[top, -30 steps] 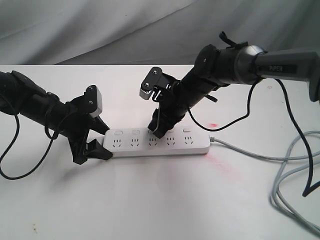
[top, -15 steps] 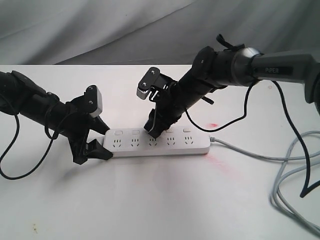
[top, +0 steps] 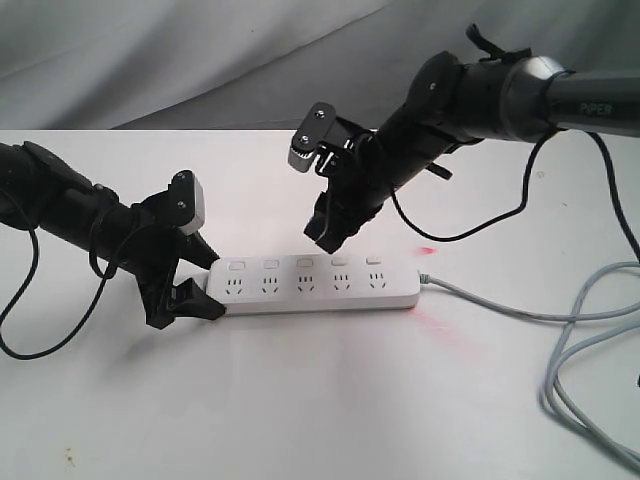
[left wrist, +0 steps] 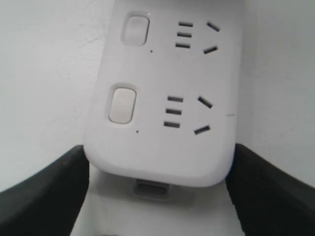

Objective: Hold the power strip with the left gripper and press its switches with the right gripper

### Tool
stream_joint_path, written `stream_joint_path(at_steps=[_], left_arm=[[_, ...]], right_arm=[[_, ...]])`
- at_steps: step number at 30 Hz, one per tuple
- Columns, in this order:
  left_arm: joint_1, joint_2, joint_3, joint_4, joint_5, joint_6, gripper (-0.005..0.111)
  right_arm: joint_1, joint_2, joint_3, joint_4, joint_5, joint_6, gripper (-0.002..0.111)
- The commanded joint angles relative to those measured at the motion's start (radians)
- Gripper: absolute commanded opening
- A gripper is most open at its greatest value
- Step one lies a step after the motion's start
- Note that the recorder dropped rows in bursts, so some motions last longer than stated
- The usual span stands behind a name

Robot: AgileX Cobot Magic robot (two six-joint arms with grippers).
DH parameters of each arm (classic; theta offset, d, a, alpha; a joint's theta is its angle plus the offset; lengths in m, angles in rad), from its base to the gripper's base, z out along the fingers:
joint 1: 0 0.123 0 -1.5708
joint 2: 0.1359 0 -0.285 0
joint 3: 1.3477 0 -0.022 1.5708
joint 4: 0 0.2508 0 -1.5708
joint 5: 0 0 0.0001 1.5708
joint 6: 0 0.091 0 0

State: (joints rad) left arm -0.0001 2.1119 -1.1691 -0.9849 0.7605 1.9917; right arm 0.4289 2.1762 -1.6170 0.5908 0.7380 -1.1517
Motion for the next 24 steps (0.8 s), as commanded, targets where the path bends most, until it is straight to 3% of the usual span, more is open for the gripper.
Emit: stream_joint_path(at_steps=[1,24], left_arm=[[0.0,-0.002,-0.007,-0.009,0.002,0.001,0.054],[0.0,-0.002,-0.007,-0.009,0.002,0.001,0.054]], right_arm=[[-0.022,-0.007,0.004,-0.028,0.012,0.012,0.032],[-0.033,0.035,0.004,-0.072,0.008,0.012,0.032]])
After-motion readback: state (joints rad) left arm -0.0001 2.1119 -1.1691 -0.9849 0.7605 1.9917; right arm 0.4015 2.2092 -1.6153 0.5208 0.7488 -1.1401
